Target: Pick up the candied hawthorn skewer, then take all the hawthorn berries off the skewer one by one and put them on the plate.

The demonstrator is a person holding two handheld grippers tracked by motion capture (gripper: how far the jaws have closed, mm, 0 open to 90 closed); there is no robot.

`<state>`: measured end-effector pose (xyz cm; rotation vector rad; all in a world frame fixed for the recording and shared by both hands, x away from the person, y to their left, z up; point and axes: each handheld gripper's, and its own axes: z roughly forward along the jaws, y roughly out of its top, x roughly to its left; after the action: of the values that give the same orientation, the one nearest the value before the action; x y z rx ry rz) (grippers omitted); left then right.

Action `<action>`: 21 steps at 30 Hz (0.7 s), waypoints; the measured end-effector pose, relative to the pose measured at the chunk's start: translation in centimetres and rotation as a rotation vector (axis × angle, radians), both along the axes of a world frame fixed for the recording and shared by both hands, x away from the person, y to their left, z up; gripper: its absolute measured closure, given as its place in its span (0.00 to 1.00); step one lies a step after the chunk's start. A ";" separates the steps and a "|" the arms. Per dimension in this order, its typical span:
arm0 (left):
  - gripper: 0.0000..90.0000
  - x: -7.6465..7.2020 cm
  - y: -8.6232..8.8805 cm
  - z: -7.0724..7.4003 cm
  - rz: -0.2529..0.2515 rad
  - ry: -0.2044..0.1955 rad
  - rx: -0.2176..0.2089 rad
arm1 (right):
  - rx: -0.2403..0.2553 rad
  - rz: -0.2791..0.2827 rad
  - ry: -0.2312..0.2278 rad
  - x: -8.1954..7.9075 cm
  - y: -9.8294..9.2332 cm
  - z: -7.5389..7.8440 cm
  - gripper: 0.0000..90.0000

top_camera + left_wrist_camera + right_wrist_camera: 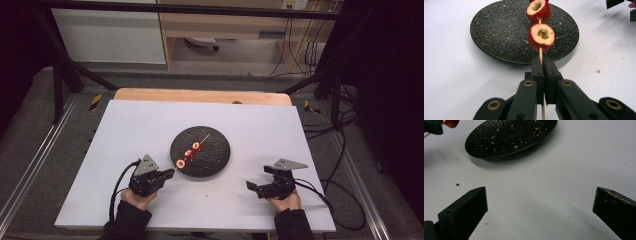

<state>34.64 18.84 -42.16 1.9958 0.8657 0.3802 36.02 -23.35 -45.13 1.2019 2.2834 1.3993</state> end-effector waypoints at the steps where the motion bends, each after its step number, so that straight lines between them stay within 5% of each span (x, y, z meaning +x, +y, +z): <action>1: 0.98 -0.1 0.1 -0.1 -0.003 -0.001 -0.004 | 0.005 -0.002 0.002 0.0 0.2 0.0 0.01; 21: 0.98 -1.0 -0.7 -0.7 -0.040 -0.016 -0.021 | 0.072 0.004 0.003 0.3 4.1 0.9 0.01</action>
<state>33.61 18.15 -42.89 1.9855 0.8147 0.3625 36.31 -19.29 -44.24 1.2215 2.2565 1.4948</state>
